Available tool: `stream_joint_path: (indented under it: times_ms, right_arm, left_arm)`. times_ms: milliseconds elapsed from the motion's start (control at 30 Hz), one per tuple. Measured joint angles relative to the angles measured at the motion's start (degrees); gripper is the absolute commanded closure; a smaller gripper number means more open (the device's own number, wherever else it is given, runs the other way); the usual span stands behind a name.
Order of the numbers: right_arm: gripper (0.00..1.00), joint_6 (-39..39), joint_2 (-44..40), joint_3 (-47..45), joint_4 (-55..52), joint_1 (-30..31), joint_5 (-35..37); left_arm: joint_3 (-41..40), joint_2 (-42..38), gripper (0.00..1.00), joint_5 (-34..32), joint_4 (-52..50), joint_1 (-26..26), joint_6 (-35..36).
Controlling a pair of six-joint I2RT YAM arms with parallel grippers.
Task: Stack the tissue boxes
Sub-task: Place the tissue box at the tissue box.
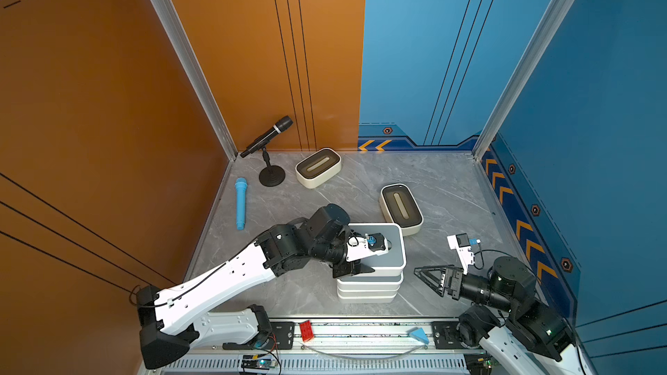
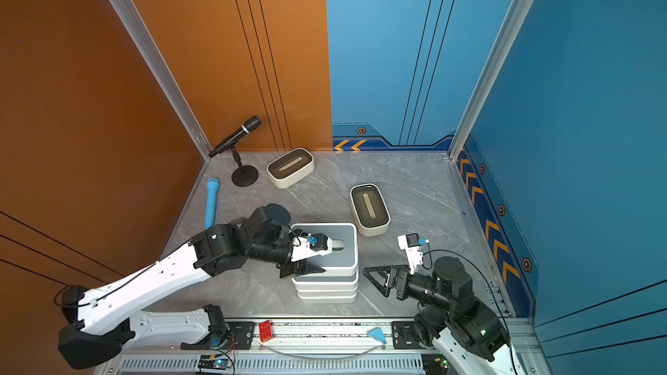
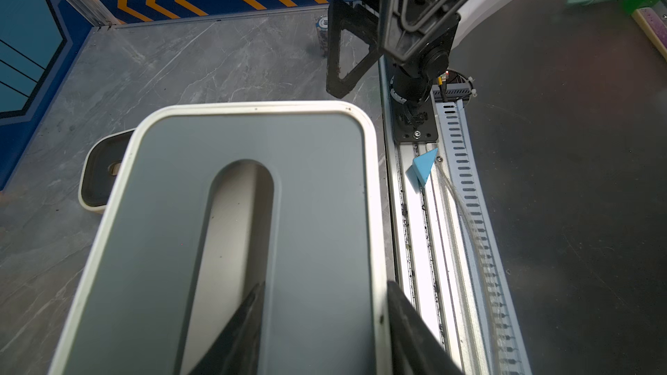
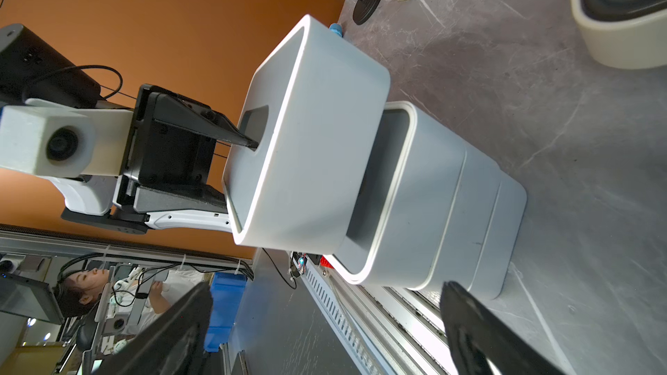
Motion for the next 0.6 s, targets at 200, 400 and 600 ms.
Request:
stream_joint_path:
  times_ms: [200, 400, 600]
  right_arm:
    - [0.00, 0.92, -0.02, -0.55, 0.02, -0.02, -0.63]
    - [0.00, 1.11, -0.02, -0.57, 0.07, -0.02, -1.18]
    - [0.00, 1.11, 0.07, -0.66, 0.22, -0.07, -1.25]
  left_arm:
    - [-0.02, 0.24, 0.72, -0.02, 0.00, -0.48, 0.00]
    - [-0.33, 0.37, 0.72, -0.04, 0.15, -1.16, 0.00]
    - [-0.52, 0.37, 0.71, -0.90, 0.33, -1.53, -0.04]
